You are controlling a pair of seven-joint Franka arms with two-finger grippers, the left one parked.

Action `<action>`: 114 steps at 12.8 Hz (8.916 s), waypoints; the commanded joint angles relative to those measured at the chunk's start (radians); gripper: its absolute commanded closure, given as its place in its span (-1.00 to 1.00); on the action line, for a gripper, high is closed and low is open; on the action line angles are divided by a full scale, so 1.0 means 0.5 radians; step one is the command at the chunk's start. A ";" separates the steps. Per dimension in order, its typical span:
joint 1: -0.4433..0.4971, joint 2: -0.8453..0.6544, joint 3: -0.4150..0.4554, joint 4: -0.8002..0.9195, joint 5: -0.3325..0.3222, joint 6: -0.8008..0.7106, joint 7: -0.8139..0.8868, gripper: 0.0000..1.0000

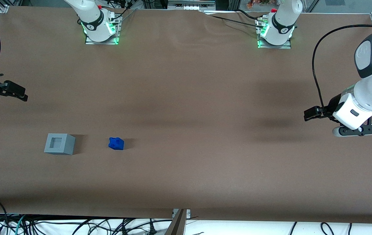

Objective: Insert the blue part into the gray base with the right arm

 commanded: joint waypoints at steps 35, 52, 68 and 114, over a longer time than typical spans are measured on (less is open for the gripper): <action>-0.022 -0.009 0.027 0.018 0.020 -0.020 0.010 -0.99; 0.349 0.546 0.036 0.003 0.109 0.562 0.200 -0.99; 0.542 1.034 0.076 0.021 0.309 1.231 0.799 -0.98; 0.079 1.055 -0.252 0.242 0.305 0.643 -0.235 1.00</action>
